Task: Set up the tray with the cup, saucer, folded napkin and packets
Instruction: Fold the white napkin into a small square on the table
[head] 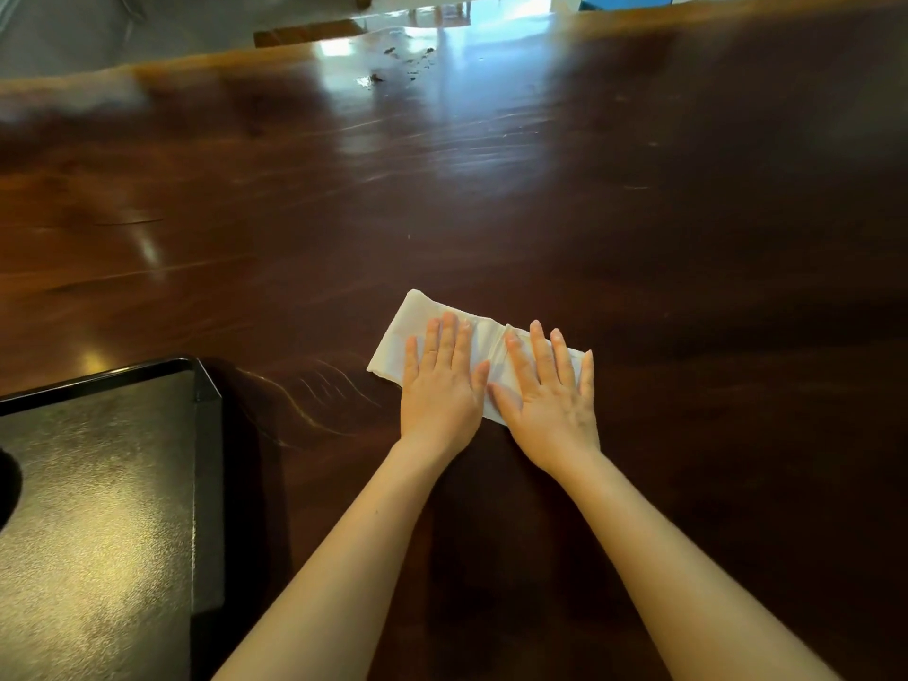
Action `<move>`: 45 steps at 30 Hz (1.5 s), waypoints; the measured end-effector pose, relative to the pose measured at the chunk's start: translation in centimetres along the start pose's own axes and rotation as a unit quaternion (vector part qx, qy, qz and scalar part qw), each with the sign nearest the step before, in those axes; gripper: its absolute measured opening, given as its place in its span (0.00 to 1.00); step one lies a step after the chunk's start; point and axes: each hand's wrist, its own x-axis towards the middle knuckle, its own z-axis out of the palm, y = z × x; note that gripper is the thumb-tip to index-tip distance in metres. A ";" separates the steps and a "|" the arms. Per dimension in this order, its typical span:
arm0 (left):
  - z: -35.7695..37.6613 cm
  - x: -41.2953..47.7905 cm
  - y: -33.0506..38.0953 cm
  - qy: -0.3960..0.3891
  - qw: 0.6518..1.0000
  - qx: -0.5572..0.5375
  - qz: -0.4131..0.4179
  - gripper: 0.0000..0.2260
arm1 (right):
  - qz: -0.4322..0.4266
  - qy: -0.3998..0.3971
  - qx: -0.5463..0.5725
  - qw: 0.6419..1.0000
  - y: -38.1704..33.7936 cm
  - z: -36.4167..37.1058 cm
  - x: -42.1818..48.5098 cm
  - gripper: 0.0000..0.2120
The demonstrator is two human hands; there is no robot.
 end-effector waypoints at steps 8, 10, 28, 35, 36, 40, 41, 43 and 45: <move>-3.3 -2.7 -3.5 0.169 0.957 -0.216 -0.094 0.17 | 0.066 0.045 0.091 0.993 -4.8 0.7 -7.3 0.30; -3.1 -3.9 -3.5 0.200 0.949 -0.200 -0.143 0.17 | 0.060 0.079 0.098 0.990 -4.4 0.4 -7.5 0.28; -2.2 -7.4 -4.3 0.126 0.961 -0.227 -0.094 0.17 | 0.039 0.032 0.242 0.969 -3.9 -0.5 -6.5 0.08; -3.0 -6.6 -5.7 0.167 0.953 -0.234 -0.095 0.16 | -0.104 0.115 0.147 0.977 -3.1 -2.2 -1.7 0.18; -3.0 -6.4 -5.8 0.166 0.955 -0.231 -0.088 0.15 | -0.120 0.101 0.134 0.978 -3.0 -2.1 -1.1 0.18; -2.6 -5.9 -5.7 0.182 0.952 -0.229 -0.093 0.14 | -0.175 0.065 0.106 0.977 -2.4 -1.5 0.1 0.18; -2.5 -5.8 -5.7 0.185 0.951 -0.228 -0.095 0.13 | -0.183 0.066 0.102 0.976 -2.3 -1.4 0.3 0.19; -2.5 -5.7 -5.6 0.188 0.952 -0.220 -0.098 0.12 | -0.193 0.088 0.093 0.973 -2.1 -1.2 0.5 0.17; -2.7 -5.7 -5.6 0.195 0.953 -0.210 -0.098 0.11 | -0.212 0.129 0.078 0.965 -2.1 -0.9 0.7 0.12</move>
